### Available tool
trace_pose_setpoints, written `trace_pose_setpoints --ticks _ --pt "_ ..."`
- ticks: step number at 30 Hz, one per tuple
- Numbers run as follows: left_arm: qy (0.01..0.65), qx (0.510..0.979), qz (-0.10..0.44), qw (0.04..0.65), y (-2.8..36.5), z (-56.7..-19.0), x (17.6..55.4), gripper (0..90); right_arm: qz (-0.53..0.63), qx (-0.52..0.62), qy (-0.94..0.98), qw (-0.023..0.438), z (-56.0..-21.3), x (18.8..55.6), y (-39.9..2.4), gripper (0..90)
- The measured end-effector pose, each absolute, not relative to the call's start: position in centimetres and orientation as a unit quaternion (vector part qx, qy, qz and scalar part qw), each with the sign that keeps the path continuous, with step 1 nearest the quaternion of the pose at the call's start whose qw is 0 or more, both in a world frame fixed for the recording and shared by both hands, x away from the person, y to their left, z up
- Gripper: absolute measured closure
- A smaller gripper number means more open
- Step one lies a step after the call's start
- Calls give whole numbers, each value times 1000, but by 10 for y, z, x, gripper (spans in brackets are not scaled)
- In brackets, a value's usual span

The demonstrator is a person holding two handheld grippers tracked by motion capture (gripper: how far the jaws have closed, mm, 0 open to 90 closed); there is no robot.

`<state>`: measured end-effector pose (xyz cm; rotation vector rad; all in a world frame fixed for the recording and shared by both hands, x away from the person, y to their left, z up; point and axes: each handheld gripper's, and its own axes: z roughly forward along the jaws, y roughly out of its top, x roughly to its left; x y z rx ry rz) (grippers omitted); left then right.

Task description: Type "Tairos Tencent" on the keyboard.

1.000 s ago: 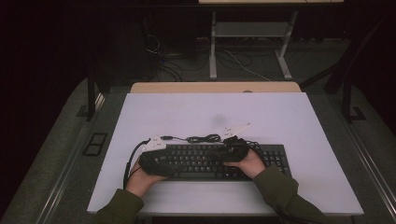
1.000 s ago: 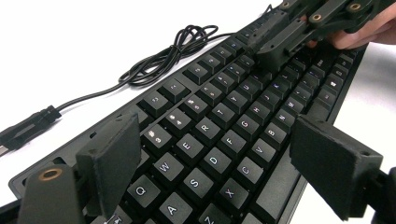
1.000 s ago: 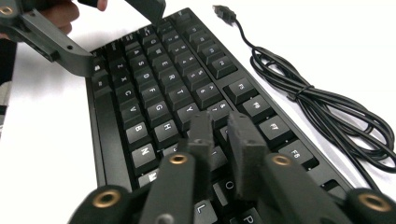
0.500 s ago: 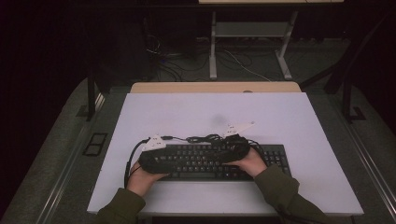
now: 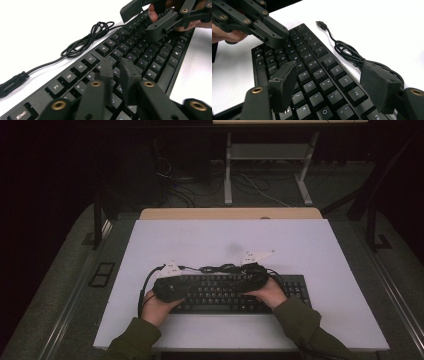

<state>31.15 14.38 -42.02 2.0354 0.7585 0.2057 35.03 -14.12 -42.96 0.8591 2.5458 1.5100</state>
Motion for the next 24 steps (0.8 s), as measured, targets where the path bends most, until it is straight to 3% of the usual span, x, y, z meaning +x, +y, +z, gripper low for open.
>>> trace_pose_setpoints --ticks 2,24 --pt "308 829 81 460 142 -420 313 888 491 278 825 31 -429 350 -141 286" --pt "319 845 70 424 129 -434 322 890 493 281 823 36 -427 351 -144 280"
